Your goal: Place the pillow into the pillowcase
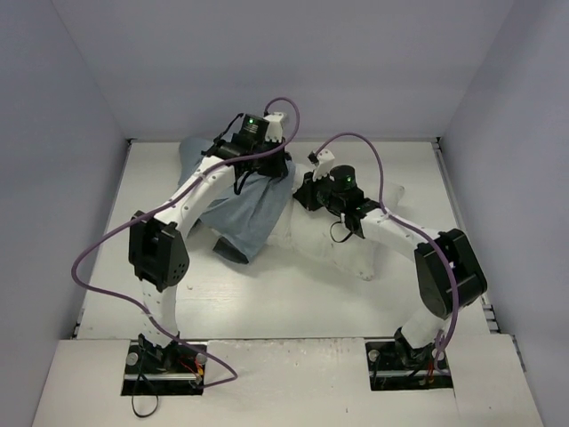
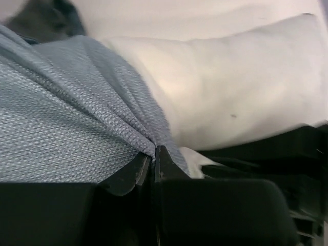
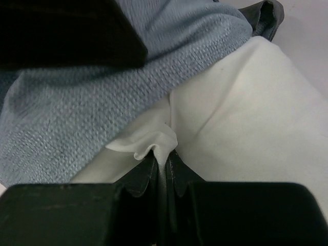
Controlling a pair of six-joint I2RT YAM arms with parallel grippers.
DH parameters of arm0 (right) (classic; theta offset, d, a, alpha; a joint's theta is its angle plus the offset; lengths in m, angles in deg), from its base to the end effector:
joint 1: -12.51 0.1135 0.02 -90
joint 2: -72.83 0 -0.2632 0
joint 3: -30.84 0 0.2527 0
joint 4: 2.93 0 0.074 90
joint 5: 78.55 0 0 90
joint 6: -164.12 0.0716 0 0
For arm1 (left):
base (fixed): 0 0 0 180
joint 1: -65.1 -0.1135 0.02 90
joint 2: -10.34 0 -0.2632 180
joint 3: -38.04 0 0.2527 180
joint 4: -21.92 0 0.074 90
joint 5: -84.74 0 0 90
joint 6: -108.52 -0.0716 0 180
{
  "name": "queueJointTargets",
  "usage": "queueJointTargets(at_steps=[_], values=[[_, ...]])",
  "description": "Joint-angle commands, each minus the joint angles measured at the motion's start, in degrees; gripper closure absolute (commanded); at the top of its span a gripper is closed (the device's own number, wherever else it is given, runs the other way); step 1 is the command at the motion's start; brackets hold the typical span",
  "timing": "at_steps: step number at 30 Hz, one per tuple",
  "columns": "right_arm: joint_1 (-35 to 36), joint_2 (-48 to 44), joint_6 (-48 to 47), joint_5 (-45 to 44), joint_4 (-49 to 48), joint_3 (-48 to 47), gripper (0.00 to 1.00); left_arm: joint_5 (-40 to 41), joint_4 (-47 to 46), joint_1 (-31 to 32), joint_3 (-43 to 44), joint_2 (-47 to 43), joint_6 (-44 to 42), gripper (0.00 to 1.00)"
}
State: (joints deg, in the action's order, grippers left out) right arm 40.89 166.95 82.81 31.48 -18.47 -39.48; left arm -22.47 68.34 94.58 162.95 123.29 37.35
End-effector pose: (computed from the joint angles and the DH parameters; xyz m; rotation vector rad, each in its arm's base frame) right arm 0.3490 0.2164 0.2537 -0.5622 1.6771 0.7737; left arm 0.4137 -0.2582 0.3277 0.3871 2.2224 -0.7950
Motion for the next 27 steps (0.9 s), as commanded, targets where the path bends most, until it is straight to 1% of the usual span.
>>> queueJointTargets(at_steps=[1,3,7,8,10,11,12,13,14,15,16,18,19,20,21,22,23,24,25,26,27], values=[[-0.78,0.44,-0.16,1.85,-1.84,-2.66,1.00,-16.71,-11.22,4.28,-3.23,-5.54,7.88,1.00],[-1.13,0.27,-0.07,1.77,-1.84,-2.75,1.00,-14.96,-12.55,4.01,-7.18,-6.16,8.24,1.00],[-1.31,0.27,0.36,0.54,-1.84,-2.66,1.00,-13.91,-13.26,2.78,-9.05,-6.59,9.30,1.00],[-1.31,0.27,0.45,0.10,-1.84,-2.75,1.00,-11.38,-13.00,2.96,-9.05,-6.95,8.16,1.00],[-1.31,-0.08,0.54,-1.22,-1.75,-3.10,1.00,-6.46,-8.36,2.70,-7.56,-8.44,6.75,0.99],[-1.40,-0.87,0.37,-1.57,-1.66,-3.36,1.00,-3.91,-6.60,2.00,-6.77,-9.31,4.57,0.81],[-1.31,-1.40,0.19,-2.01,-1.14,-3.63,1.00,2.99,-3.45,1.73,-6.33,-11.76,3.77,0.50],[-1.31,-1.84,-0.25,-3.23,-0.70,-3.98,0.99,6.72,-2.29,1.55,-6.58,-13.52,2.80,0.38],[-1.31,-2.45,-0.60,-3.68,-0.17,-4.94,0.99,9.97,-1.58,1.38,-7.02,-15.11,0.96,0.31],[-1.31,-2.72,-0.78,-4.29,0.70,-5.47,1.00,13.31,-0.53,1.38,-7.63,-16.95,0.34,0.26],[-1.31,-2.89,-0.86,-4.82,0.89,-6.00,1.00,18.91,-0.26,1.38,-10.08,-20.54,-0.10,0.23],[-1.31,-2.90,-0.87,-6.05,1.93,-7.40,0.99,23.17,0.62,1.29,-13.16,-25.55,-0.28,0.23],[-1.31,-2.98,-0.87,-6.23,2.64,-8.10,0.94,25.54,0.80,1.29,-16.92,-27.32,-0.02,0.23],[-1.14,-3.51,-1.65,-6.58,3.95,-9.07,0.89,26.00,0.89,1.20,-19.13,-30.56,0.24,0.23],[-0.53,-4.64,-3.57,-7.45,4.83,-9.34,0.73,27.22,1.32,0.76,-23.33,-33.64,1.90,0.23],[-0.52,-4.65,-3.59,-7.46,4.84,-9.60,0.61,27.49,1.33,0.76,-23.37,-33.67,1.91,0.23],[0.61,-5.96,-6.72,-8.42,5.63,-9.87,0.49,27.41,1.59,0.41,-27.46,-35.06,4.00,0.23],[1.23,-6.76,-8.06,-10.61,7.55,-10.22,0.28,27.49,2.63,-0.98,-29.24,-37.60,5.33,0.23],[1.76,-7.46,-9.73,-11.06,8.44,-10.74,0.20,27.41,3.25,-2.04,-30.83,-38.75,6.91,0.23],[2.72,-9.21,-11.92,-11.15,9.23,-11.01,0.15,25.58,3.61,-3.10,-33.89,-39.81,9.53,0.23],[3.34,-10.01,-12.98,-11.15,10.54,-11.10,0.06,24.61,4.22,-5.02,-35.14,-41.30,10.95,0.23]])
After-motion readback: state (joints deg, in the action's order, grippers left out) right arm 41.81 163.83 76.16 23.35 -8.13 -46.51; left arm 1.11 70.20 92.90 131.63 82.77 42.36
